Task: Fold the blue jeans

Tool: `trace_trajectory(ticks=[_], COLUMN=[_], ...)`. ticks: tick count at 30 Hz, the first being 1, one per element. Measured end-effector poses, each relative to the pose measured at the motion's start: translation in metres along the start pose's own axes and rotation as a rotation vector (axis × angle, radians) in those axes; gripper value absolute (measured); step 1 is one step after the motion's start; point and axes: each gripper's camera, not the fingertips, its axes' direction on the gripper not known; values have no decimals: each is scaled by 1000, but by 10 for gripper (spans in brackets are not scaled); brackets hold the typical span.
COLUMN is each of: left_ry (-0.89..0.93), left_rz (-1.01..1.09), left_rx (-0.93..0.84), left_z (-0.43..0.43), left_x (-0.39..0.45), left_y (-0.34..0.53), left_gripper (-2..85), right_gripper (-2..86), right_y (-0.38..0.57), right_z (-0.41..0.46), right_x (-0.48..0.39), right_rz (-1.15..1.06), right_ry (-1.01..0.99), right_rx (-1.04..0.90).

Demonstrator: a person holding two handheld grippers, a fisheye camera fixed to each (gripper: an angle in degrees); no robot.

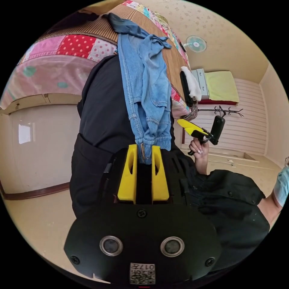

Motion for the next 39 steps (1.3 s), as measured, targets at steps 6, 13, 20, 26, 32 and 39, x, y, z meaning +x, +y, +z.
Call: trace_trajectory(ticks=[6, 13, 20, 26, 32, 39], left_ry=[315, 482, 558, 629, 650, 710], left_rz=[59, 181, 236, 234, 245, 275], left_rx=[53, 124, 134, 67, 86, 203], left_z=[-22, -54, -60, -21, -14, -44], left_x=[-6, 29, 62, 86, 99, 92], left_y=[-11, -62, -129, -192, -209, -191], left_gripper=[59, 60, 61, 63, 63, 62], right_gripper=[133, 145, 174, 197, 211, 182], right_y=[22, 53, 73, 71, 41, 5], right_z=[-6, -37, -28, -2, 5, -26], right_x=[21, -16, -45, -53, -63, -116], right_rz=[37, -234, -340, -204, -213, -458], right_ry=[-133, -2, 145, 378, 588, 639], right_rx=[38, 209, 263, 396, 547, 781])
